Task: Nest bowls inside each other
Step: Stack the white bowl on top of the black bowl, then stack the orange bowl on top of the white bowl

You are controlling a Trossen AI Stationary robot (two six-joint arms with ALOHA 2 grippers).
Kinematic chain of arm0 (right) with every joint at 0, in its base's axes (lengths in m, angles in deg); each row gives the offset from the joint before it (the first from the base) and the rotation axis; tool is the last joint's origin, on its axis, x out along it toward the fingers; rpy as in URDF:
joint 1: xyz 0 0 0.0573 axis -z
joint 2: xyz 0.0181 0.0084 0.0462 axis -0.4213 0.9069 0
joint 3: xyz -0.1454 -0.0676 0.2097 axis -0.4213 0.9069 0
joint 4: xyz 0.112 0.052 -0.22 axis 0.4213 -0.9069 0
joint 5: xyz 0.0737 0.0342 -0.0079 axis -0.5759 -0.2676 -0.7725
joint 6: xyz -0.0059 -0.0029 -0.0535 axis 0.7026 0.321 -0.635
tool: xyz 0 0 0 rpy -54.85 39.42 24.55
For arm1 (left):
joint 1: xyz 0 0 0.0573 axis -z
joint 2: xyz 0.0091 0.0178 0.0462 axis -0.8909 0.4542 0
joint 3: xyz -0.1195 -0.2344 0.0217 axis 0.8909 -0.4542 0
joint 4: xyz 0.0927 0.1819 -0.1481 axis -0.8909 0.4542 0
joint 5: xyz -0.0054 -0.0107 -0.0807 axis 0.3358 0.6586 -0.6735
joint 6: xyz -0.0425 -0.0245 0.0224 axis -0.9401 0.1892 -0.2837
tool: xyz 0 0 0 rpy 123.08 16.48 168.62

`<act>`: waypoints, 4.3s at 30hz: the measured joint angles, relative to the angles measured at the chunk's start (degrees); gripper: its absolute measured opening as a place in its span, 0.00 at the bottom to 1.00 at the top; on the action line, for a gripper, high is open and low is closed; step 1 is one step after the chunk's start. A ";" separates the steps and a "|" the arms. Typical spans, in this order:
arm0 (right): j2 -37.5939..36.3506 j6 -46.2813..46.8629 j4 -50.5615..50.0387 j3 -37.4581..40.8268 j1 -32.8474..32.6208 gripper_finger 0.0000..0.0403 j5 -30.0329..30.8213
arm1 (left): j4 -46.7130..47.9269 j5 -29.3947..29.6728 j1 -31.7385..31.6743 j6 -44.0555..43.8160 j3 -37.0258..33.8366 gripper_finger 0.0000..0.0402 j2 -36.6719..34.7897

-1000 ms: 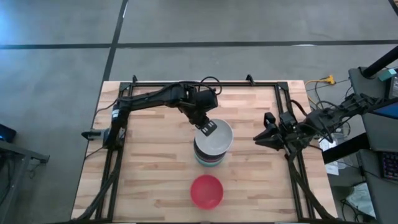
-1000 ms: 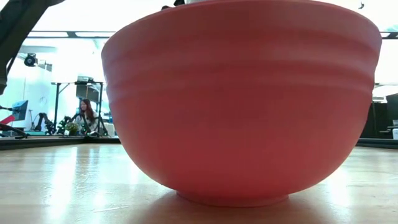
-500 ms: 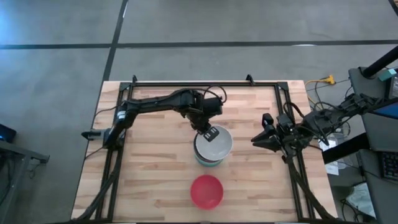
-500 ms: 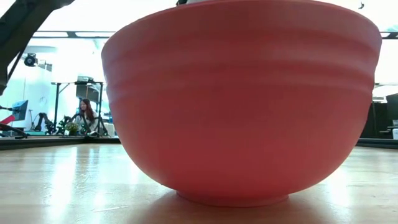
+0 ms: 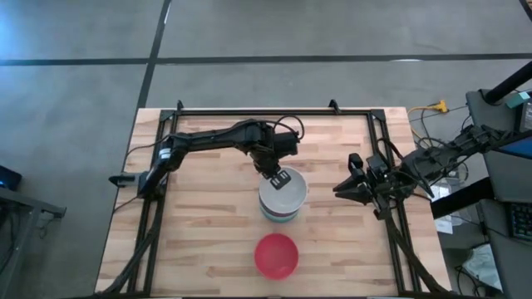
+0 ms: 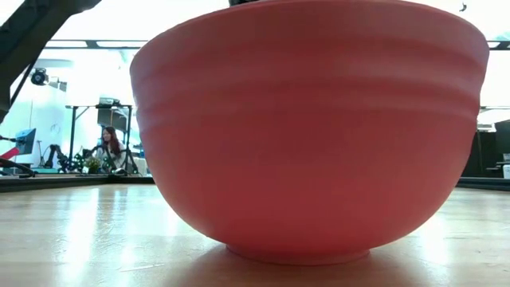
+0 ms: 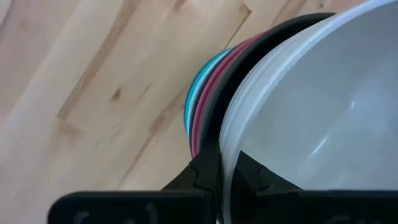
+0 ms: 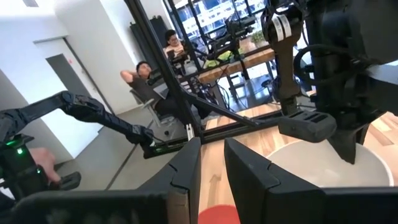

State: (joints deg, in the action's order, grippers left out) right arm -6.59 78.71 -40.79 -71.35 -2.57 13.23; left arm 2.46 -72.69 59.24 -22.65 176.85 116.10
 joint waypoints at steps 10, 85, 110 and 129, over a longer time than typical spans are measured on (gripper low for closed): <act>0.31 -0.03 0.00 0.00 0.00 0.17 -0.02 | -0.50 -0.79 0.04 5.06 0.30 0.10 -0.38; 6.94 2.94 -1.52 0.02 -1.35 0.17 -5.17 | -39.52 18.33 42.56 41.10 -28.84 0.00 -19.44; 6.96 4.90 -1.76 0.02 -3.04 0.17 -6.01 | -25.39 19.00 39.32 58.64 -18.82 0.14 -6.95; 7.00 4.91 -1.75 0.02 -3.04 0.17 -5.99 | -28.02 12.85 39.31 64.59 -29.56 0.62 -6.75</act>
State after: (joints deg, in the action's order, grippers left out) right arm 0.41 83.62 -42.54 -71.33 -5.60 7.25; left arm -25.56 -59.84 98.55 41.94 147.29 109.35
